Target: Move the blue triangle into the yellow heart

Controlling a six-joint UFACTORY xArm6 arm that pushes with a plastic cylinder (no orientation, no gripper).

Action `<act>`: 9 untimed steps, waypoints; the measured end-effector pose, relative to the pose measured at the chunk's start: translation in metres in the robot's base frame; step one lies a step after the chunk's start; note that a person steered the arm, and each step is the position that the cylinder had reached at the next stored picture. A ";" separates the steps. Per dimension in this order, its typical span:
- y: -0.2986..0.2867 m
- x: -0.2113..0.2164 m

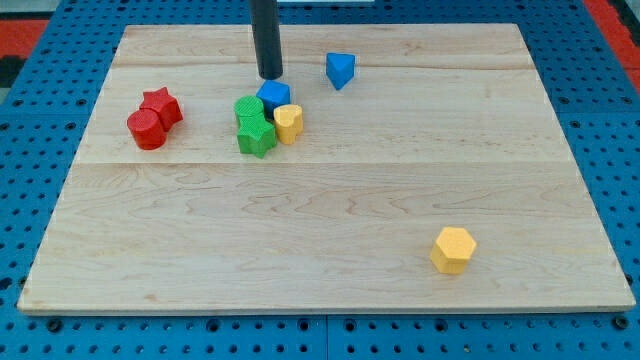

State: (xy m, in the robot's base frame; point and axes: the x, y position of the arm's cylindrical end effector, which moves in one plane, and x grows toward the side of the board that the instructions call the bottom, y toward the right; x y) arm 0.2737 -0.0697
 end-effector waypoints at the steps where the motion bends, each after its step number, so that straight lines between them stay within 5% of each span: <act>1: 0.015 -0.019; 3: 0.114 -0.013; 8: 0.170 0.012; 9: 0.132 0.029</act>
State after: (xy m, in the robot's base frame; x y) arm 0.3030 0.0627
